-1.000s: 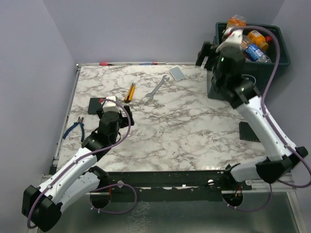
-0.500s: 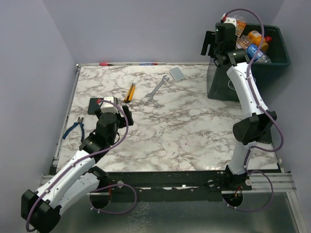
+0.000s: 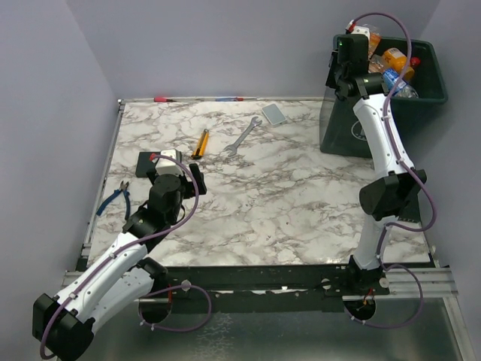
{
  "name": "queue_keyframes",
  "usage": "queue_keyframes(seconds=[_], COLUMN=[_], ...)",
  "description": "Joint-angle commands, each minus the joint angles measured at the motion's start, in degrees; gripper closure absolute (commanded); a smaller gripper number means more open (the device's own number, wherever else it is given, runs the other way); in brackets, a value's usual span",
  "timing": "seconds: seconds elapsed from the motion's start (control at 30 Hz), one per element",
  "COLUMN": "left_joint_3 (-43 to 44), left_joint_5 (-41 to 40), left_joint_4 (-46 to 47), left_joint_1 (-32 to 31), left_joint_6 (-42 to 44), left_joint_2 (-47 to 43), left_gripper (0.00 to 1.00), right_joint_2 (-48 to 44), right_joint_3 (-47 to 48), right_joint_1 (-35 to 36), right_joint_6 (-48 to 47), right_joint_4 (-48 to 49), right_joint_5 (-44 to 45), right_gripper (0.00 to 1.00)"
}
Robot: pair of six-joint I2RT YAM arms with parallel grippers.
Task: Put the plastic bottles in the bin
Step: Move the trash bin to the center of the board.
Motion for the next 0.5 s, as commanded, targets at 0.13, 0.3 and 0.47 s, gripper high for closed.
queue_keyframes(seconds=[0.13,0.3,0.47], left_joint_3=[-0.35,-0.24,-0.15], left_joint_5=[0.82,1.16,1.35], left_joint_4=[0.45,0.62,0.68], left_joint_1=[-0.14,-0.16,-0.12], left_joint_6=[-0.01,-0.17,-0.18], left_joint_2=[0.2,0.65,1.01], left_gripper=[0.01,0.01,0.01], right_joint_2=[1.97,0.64,0.3], right_joint_3=[3.18,3.65,4.48], right_joint_1=[0.29,1.99,5.82], right_joint_6=[0.93,-0.08,-1.4], right_joint_4=[-1.53,-0.28,0.6], right_joint_5=[-7.73,-11.29,-14.14], right_gripper=[0.94,1.0,1.0])
